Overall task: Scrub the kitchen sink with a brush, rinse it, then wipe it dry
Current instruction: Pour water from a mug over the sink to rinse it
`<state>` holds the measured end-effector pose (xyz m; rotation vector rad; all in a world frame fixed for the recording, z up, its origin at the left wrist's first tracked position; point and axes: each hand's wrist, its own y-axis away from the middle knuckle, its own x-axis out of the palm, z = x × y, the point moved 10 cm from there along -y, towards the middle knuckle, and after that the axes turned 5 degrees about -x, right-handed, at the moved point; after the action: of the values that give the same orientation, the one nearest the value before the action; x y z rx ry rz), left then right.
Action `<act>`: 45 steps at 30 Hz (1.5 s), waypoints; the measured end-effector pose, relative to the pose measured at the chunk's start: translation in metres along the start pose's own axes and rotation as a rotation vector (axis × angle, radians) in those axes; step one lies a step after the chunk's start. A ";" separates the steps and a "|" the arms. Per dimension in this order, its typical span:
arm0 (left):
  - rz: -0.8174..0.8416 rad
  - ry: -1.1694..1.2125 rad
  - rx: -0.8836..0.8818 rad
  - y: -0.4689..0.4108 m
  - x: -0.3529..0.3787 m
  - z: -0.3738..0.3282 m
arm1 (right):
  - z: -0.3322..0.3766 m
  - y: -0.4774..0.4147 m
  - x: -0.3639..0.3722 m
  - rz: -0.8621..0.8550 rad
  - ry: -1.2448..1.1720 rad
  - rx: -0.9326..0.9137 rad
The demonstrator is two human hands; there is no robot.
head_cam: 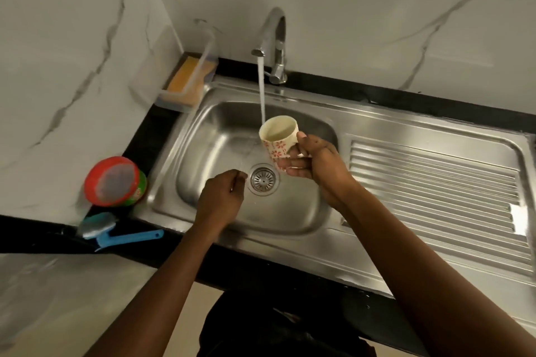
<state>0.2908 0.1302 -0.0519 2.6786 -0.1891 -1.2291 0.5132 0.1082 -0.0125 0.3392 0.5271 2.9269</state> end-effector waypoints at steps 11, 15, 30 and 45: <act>0.003 0.057 0.069 -0.053 -0.056 0.027 | 0.004 -0.059 0.050 -0.135 -0.159 -0.051; -0.002 0.085 0.075 -0.059 -0.066 0.035 | 0.009 -0.059 0.058 -0.127 -0.172 -0.073; 0.047 0.140 0.009 -0.069 -0.085 0.071 | 0.024 -0.064 0.072 -0.085 -0.207 -0.137; 0.180 -0.067 0.049 -0.052 -0.071 0.095 | -0.049 -0.065 0.075 -0.120 -0.003 0.039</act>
<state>0.1743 0.1837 -0.0718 2.5950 -0.4643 -1.2732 0.4353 0.1668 -0.0660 0.3046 0.5834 2.8033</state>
